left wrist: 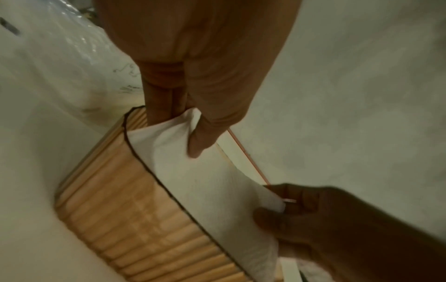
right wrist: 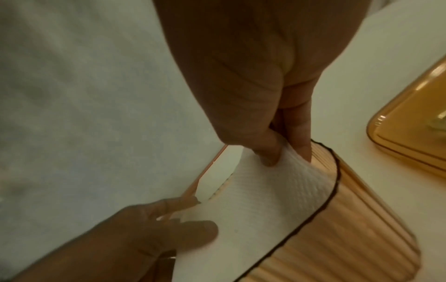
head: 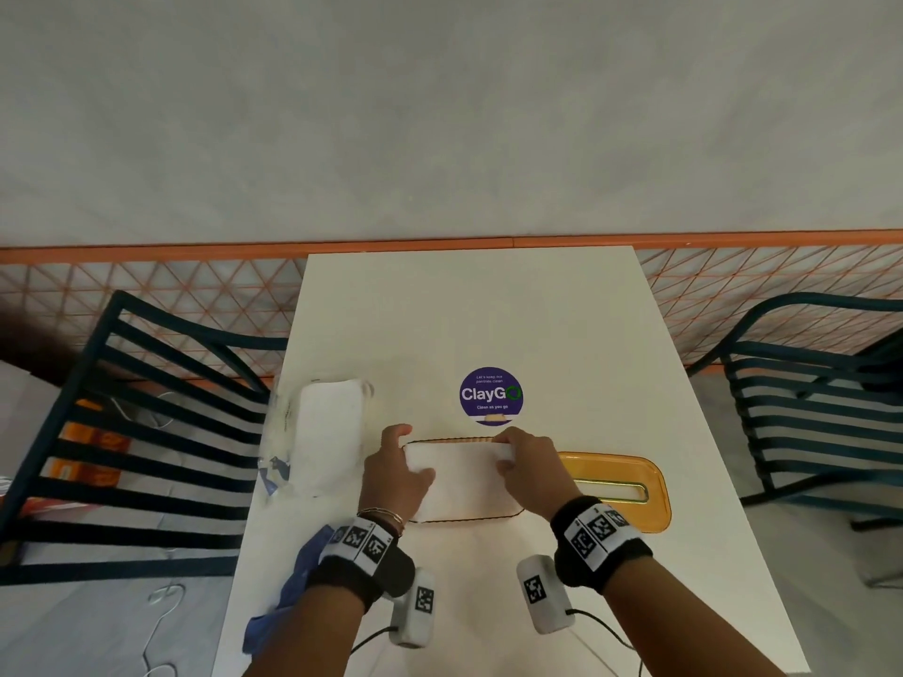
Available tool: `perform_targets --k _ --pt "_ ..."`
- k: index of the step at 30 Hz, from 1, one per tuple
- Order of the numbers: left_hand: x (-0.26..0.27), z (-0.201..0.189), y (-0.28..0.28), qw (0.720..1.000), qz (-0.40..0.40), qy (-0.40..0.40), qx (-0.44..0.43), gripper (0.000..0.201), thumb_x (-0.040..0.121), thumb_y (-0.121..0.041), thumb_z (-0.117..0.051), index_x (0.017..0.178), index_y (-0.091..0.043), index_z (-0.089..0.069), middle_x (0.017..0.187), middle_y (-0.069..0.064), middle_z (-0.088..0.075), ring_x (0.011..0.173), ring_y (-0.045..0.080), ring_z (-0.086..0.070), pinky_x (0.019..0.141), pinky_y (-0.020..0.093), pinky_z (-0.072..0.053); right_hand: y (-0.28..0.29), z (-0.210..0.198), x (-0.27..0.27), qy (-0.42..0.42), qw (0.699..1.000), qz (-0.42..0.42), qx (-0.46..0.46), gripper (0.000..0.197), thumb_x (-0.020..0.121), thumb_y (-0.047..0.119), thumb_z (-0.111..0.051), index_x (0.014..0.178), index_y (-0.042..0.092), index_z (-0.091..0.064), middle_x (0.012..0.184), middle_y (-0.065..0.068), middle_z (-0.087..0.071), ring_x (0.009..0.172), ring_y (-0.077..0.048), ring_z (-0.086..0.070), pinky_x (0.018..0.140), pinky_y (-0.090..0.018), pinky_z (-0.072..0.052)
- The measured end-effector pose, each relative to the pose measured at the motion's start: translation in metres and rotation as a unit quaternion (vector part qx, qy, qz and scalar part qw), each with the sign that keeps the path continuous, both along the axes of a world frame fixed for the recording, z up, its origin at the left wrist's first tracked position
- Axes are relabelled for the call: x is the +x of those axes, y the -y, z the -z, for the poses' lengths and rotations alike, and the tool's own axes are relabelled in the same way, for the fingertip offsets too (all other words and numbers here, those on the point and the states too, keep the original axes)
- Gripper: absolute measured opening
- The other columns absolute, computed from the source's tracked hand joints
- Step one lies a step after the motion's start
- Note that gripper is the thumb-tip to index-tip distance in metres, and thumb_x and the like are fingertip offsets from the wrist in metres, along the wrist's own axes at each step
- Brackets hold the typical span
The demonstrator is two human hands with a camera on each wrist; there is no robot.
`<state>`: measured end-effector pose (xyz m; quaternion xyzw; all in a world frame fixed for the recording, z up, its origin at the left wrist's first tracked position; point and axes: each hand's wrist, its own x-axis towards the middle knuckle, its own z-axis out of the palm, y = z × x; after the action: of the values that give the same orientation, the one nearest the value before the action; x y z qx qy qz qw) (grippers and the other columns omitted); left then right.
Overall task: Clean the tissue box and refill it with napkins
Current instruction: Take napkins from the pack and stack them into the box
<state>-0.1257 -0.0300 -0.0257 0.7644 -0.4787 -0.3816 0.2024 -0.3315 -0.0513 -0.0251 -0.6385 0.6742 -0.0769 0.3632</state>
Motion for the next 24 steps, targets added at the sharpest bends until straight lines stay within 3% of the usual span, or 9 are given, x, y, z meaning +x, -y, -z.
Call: perform_targets --k 2,4,8,10,13,15,17,21,24 --pt "-0.005 0.0 0.0 0.999 0.021 0.043 0.018 0.074 0.081 -0.018 -0.079 0.143 -0.023 -0.039 0.097 0.006 -0.064 0.1 0.026 -0.064 0.087 0.032 -0.055 0.002 0.001 0.004 -0.043 0.999 -0.01 0.0 0.037 0.094 0.014 -0.066 0.13 0.013 -0.057 0.117 -0.014 -0.066 0.098 -0.027 -0.068 0.082 -0.03 -0.056" --pt "-0.008 -0.005 0.0 0.995 0.035 0.094 0.032 0.076 0.083 -0.023 -0.079 0.145 -0.025 -0.035 0.112 0.009 -0.067 0.109 0.028 -0.063 0.09 0.033 -0.051 0.003 -0.001 0.007 -0.087 0.996 -0.021 -0.008 0.042 0.092 0.02 -0.07 0.131 0.013 -0.056 0.118 -0.014 -0.066 0.103 -0.028 -0.068 0.086 -0.033 -0.056" --pt "-0.006 -0.015 -0.006 0.973 0.064 0.221 -0.019 0.069 0.078 -0.032 -0.083 0.135 -0.027 -0.045 0.125 0.0 -0.056 0.107 0.021 -0.064 0.071 0.027 -0.045 -0.004 -0.009 0.009 -0.158 0.983 -0.046 -0.084 0.054 0.088 0.025 -0.078 0.133 0.012 -0.052 0.118 -0.008 -0.066 0.103 -0.024 -0.068 0.085 -0.03 -0.056" --pt "-0.002 -0.012 -0.007 0.968 0.103 0.225 -0.047 0.054 0.079 -0.029 -0.083 0.125 -0.029 -0.056 0.122 -0.004 -0.052 0.108 0.017 -0.063 0.072 0.024 -0.046 -0.009 -0.013 0.008 -0.166 0.978 -0.063 -0.109 0.05 0.089 0.02 -0.076 0.132 0.013 -0.052 0.12 -0.007 -0.064 0.1 -0.022 -0.068 0.081 -0.027 -0.055" --pt "0.002 0.001 -0.005 0.954 0.228 0.189 -0.045 0.044 0.083 -0.015 -0.079 0.122 -0.029 -0.063 0.13 -0.008 -0.052 0.121 0.014 -0.058 0.09 0.025 -0.051 -0.015 -0.009 0.007 -0.162 0.971 -0.141 -0.104 0.044 0.091 0.009 -0.072 0.132 0.015 -0.059 0.129 -0.006 -0.06 0.106 -0.022 -0.066 0.086 -0.027 -0.055" --pt "0.0 0.009 -0.005 0.932 0.305 0.194 -0.027 0.054 0.084 -0.008 -0.075 0.132 -0.029 -0.061 0.15 -0.008 -0.044 0.142 0.012 -0.041 0.107 0.028 -0.046 -0.017 -0.005 0.009 -0.167 0.962 -0.198 -0.085 0.045 0.092 0.006 -0.067 0.136 0.015 -0.058 0.141 -0.005 -0.054 0.117 -0.022 -0.063 0.094 -0.029 -0.054" --pt "-0.003 0.015 -0.005 0.917 0.34 0.21 0.0 0.058 0.088 -0.007 -0.071 0.14 -0.028 -0.057 0.161 -0.005 -0.034 0.151 0.014 -0.027 0.115 0.031 -0.041 -0.018 -0.002 0.011 -0.182 0.954 -0.227 -0.066 0.045 0.093 0.006 -0.065 0.137 0.014 -0.057 0.15 -0.006 -0.046 0.123 -0.024 -0.06 0.098 -0.032 -0.054" --pt "-0.004 0.015 -0.001 0.915 0.35 0.201 0.004 0.054 0.089 -0.009 -0.072 0.139 -0.026 -0.058 0.156 -0.003 -0.04 0.149 0.017 -0.032 0.114 0.031 -0.04 -0.019 0.003 0.013 -0.19 0.952 -0.229 -0.069 0.044 0.092 0.004 -0.066 0.134 0.014 -0.058 0.146 -0.007 -0.048 0.121 -0.024 -0.061 0.096 -0.032 -0.056" --pt "0.009 -0.005 0.004 0.954 0.25 0.161 -0.048 0.032 0.089 -0.026 -0.072 0.12 -0.032 -0.069 0.127 -0.011 -0.064 0.117 0.011 -0.059 0.094 0.023 -0.047 -0.02 0.001 0.009 -0.155 0.966 -0.17 -0.119 0.04 0.087 0.003 -0.072 0.124 0.017 -0.066 0.13 -0.003 -0.059 0.112 -0.02 -0.062 0.084 -0.026 -0.056"
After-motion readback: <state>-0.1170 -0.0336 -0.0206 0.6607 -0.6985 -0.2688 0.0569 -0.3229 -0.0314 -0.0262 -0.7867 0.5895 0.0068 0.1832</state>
